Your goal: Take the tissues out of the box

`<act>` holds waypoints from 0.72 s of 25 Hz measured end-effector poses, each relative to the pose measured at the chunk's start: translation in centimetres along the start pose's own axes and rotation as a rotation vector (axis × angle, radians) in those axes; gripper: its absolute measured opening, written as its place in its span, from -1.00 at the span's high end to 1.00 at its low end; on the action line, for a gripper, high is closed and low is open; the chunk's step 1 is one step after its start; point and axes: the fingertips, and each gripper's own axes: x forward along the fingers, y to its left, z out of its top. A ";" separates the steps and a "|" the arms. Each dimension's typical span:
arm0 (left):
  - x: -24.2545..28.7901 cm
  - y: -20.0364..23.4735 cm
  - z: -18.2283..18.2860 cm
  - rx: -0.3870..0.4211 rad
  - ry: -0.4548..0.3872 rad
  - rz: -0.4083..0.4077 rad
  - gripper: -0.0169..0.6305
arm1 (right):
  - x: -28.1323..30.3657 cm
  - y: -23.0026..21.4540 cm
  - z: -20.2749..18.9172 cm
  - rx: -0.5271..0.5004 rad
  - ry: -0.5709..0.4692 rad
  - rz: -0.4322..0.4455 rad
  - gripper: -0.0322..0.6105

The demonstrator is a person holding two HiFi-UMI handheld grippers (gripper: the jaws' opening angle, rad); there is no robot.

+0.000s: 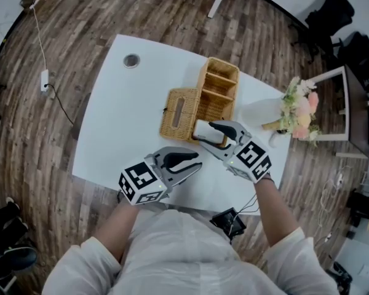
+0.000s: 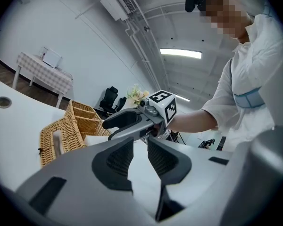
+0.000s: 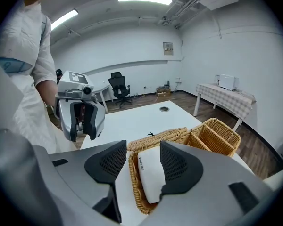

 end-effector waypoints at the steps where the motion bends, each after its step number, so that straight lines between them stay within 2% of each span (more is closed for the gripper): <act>1: 0.0 0.1 -0.1 -0.002 0.000 0.001 0.69 | 0.2 -0.1 -0.1 -0.004 0.005 0.002 0.20; 18: 0.4 0.7 -0.9 -0.025 0.000 0.009 0.68 | 2.3 -1.0 -2.6 -0.157 0.202 0.053 0.07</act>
